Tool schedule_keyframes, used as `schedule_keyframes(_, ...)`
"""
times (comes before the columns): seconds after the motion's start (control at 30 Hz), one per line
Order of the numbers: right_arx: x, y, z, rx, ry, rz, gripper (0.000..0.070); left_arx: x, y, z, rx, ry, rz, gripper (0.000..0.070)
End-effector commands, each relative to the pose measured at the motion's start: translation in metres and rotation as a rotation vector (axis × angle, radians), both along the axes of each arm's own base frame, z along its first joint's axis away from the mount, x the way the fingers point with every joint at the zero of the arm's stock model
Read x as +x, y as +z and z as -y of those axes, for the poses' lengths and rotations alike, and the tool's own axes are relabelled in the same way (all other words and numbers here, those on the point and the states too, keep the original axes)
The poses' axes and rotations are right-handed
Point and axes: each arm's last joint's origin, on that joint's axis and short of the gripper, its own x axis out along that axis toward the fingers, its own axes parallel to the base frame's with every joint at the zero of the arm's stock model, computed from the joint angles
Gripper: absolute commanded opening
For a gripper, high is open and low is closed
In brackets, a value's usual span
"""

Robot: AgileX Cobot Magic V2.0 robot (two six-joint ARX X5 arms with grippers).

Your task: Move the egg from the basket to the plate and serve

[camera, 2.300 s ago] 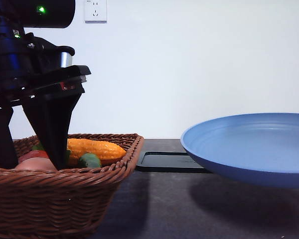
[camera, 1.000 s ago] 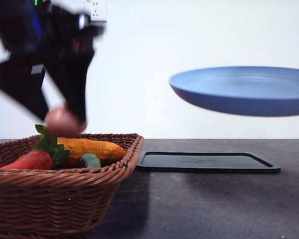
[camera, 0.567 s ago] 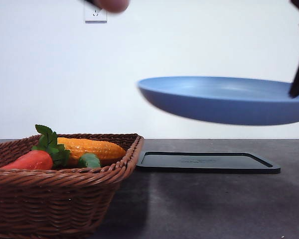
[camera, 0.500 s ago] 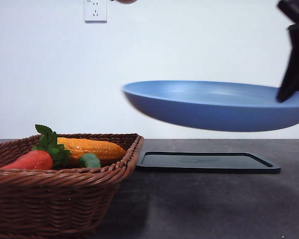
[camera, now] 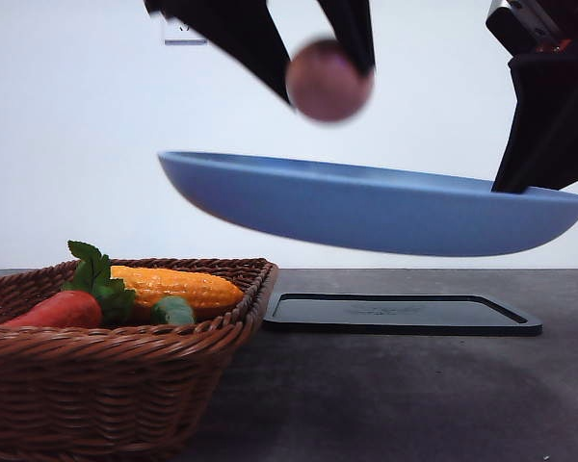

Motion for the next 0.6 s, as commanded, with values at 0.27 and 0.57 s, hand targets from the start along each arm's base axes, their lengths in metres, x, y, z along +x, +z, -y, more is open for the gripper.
schedule_keyframes(0.27, 0.002, 0.003, -0.002, 0.011, 0.002, -0.005, 0.0000, 0.004, -0.029, 0.024, 0.098, -0.046, -0.033, 0.0204)
schedule_keyframes(0.57, 0.000, 0.002, -0.002, 0.005, 0.008, -0.023, 0.0000, 0.002, -0.031, 0.024, 0.113, -0.051, -0.035, 0.0297)
